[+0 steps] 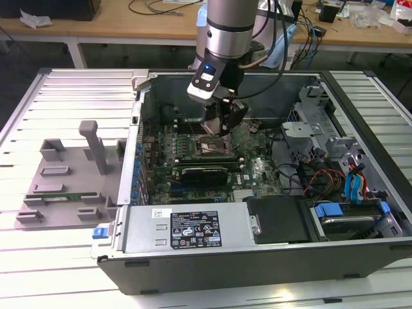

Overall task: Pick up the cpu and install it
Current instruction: 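Place the cpu into insertion slot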

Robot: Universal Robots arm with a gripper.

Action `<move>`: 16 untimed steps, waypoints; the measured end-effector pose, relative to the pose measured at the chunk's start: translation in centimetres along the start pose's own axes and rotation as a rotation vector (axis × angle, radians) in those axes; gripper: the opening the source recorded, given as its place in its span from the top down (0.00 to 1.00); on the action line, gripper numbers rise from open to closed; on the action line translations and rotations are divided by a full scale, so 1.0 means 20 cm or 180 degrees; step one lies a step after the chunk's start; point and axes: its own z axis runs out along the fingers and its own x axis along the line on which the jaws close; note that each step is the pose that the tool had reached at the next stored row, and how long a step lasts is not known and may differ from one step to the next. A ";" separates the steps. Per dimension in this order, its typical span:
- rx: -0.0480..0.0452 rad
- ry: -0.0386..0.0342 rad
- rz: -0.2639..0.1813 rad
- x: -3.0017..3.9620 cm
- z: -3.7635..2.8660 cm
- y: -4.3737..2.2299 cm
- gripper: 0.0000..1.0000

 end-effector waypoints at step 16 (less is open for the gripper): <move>0.0010 0.0015 0.0547 0.000 0.002 0.000 0.45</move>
